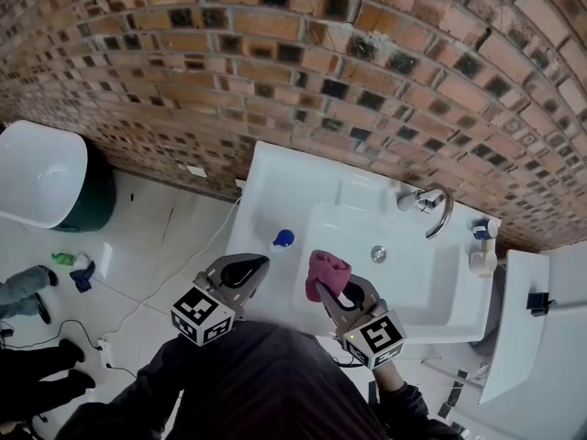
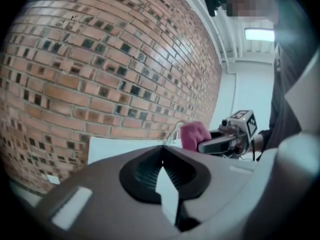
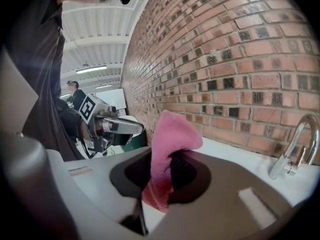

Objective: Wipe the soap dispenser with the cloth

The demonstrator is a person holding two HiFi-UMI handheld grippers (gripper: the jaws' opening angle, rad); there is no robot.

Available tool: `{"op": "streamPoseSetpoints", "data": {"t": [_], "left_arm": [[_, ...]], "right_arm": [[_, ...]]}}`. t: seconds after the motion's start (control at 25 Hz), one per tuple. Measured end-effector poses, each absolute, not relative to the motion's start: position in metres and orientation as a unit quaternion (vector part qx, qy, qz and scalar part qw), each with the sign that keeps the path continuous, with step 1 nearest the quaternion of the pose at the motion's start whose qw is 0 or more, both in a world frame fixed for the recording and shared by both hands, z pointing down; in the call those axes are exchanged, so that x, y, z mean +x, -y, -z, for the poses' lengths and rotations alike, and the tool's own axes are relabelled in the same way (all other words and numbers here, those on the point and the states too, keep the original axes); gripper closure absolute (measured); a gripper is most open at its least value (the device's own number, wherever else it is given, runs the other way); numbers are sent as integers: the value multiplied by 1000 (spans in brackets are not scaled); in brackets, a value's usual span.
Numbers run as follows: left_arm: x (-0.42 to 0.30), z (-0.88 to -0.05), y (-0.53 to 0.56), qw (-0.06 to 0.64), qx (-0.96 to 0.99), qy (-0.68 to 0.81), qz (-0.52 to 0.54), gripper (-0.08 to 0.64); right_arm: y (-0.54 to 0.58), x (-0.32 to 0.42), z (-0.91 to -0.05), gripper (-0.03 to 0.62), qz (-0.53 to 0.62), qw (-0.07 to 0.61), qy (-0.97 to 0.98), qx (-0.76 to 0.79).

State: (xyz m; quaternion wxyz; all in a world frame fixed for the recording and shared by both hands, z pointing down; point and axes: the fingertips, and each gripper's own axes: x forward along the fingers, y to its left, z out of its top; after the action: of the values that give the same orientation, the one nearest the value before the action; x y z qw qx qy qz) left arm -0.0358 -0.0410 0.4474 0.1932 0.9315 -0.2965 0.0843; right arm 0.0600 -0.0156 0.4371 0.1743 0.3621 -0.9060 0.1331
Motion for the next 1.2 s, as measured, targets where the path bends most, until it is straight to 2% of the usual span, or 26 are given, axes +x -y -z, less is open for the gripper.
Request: {"op": "streamPoseSetpoints", "data": {"t": [1.2], "left_arm": [[-37,-443,43,176,934,295,-95,560]], "right_arm": [[26,39,-420,526,-105,158,918,348]]}}
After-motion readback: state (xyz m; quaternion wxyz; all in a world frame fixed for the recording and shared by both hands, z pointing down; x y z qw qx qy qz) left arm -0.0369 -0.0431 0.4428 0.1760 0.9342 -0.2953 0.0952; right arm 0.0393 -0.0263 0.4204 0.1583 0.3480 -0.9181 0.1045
